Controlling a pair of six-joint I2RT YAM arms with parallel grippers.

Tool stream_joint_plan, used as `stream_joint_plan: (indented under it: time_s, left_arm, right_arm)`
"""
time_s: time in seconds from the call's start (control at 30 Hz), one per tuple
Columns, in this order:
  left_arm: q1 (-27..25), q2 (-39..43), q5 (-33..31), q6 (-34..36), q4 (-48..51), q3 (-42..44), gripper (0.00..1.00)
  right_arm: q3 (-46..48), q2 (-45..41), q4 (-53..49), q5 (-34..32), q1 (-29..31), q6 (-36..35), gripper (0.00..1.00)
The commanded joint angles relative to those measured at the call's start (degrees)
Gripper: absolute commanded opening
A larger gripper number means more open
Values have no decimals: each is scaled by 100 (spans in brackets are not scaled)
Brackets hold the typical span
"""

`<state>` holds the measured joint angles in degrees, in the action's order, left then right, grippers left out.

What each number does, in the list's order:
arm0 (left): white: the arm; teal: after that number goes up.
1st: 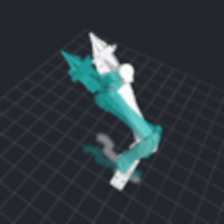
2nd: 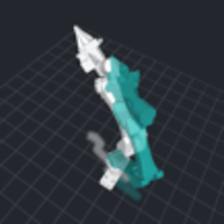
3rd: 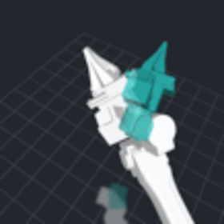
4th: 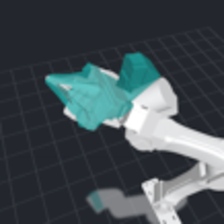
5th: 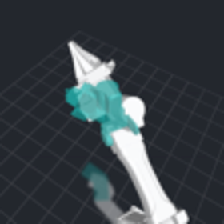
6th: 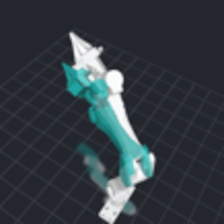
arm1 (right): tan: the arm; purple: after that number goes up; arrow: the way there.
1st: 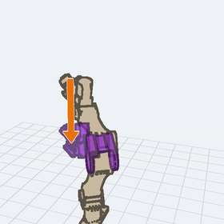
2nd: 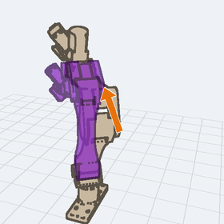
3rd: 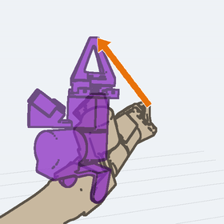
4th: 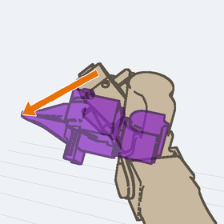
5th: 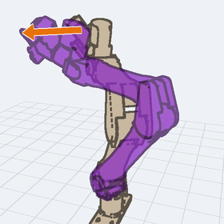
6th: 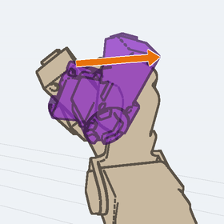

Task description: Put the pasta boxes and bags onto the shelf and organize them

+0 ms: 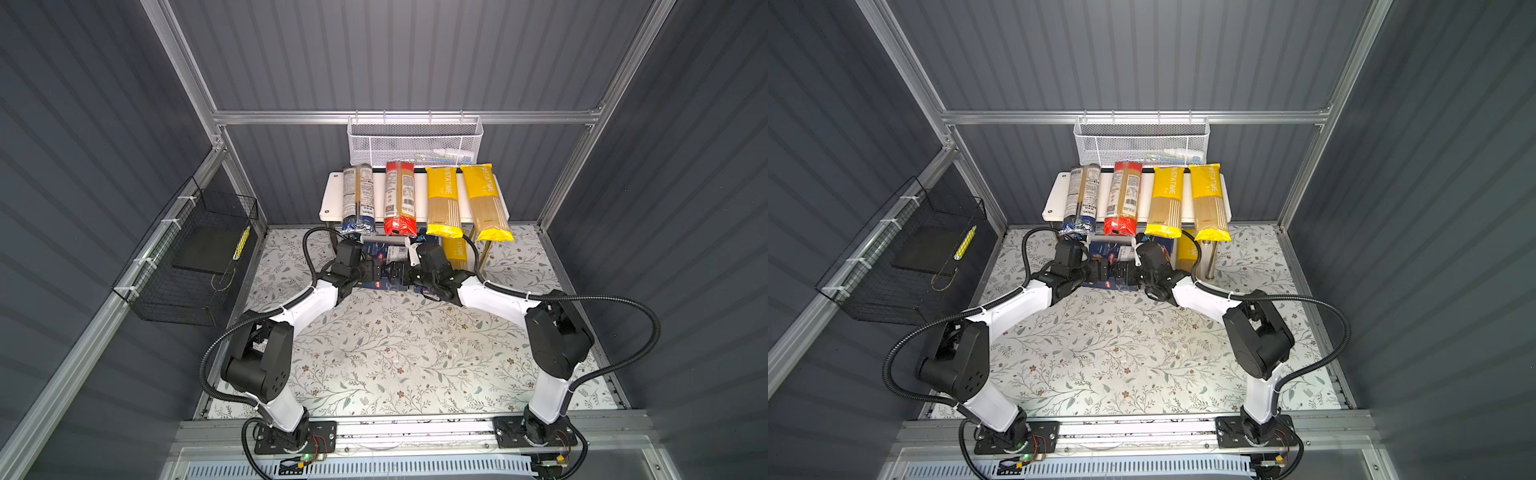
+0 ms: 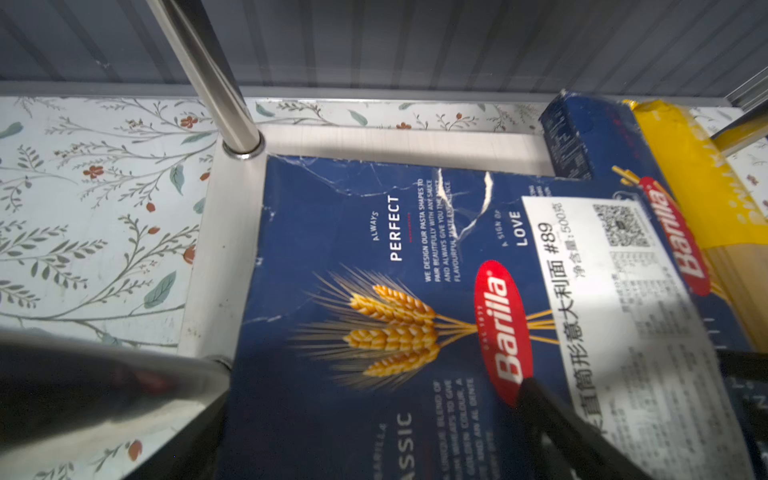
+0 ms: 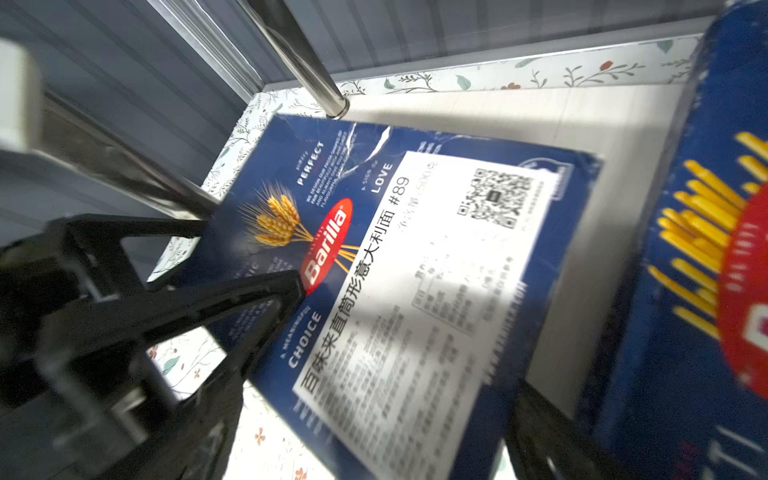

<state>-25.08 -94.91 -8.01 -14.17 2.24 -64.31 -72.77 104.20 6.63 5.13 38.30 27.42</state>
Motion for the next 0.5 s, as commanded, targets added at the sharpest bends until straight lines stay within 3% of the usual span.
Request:
stream_joint_plan:
  time_s: [0.0,0.27,0.47]
  left_arm:
    - [-85,283,-121,2,191,48,99]
    - [-50,843,-556,64,277,468,99]
    - [11,1265,-930,-108,993,534,99]
  right_arm:
    - [122,-438,214,261,-67,-39,97]
    - [563,-1051,-398,297,-120,-493,98]
    - [956,-1531,-897,1332,-98,-893,97]
